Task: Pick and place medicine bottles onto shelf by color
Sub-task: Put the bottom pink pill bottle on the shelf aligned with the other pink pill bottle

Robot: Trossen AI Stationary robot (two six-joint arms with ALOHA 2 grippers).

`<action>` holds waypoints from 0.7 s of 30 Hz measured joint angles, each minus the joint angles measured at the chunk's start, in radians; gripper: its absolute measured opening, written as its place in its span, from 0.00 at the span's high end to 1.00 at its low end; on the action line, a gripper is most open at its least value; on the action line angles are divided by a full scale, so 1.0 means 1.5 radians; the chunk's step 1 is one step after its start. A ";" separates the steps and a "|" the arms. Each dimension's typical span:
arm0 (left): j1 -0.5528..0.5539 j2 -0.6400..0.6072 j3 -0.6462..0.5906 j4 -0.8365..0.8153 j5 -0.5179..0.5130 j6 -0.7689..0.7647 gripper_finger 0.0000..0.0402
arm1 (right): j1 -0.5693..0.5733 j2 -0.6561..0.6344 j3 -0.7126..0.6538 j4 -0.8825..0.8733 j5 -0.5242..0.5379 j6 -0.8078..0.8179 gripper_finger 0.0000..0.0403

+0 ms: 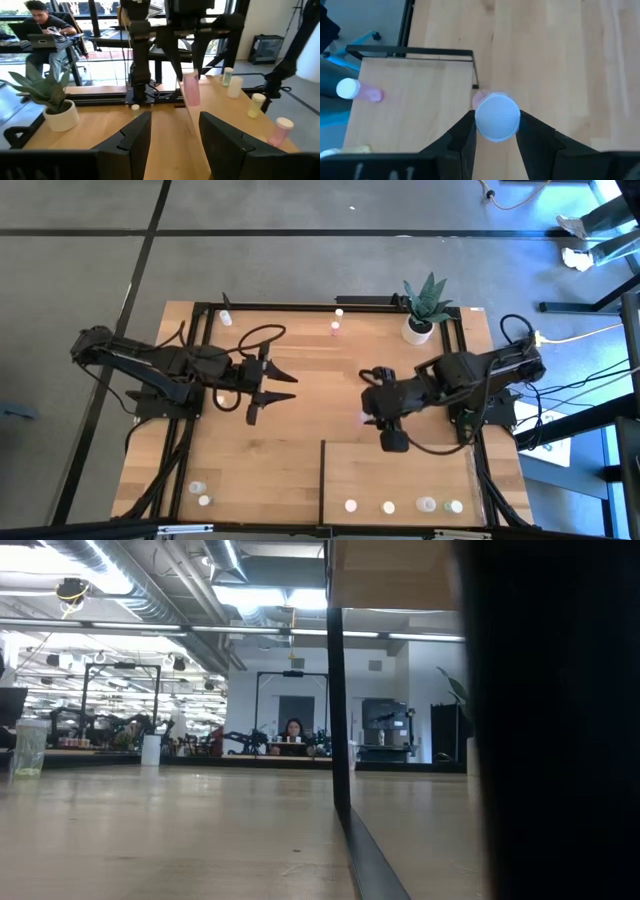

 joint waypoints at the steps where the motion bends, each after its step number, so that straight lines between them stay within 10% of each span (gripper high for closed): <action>1: -0.007 0.000 0.000 0.000 -0.001 0.000 0.60 | 0.005 0.006 0.000 0.001 0.000 0.001 0.68; 21: -0.085 0.002 0.000 -0.022 -0.001 0.000 0.60 | 0.070 0.122 0.000 0.080 -0.092 -0.042 0.68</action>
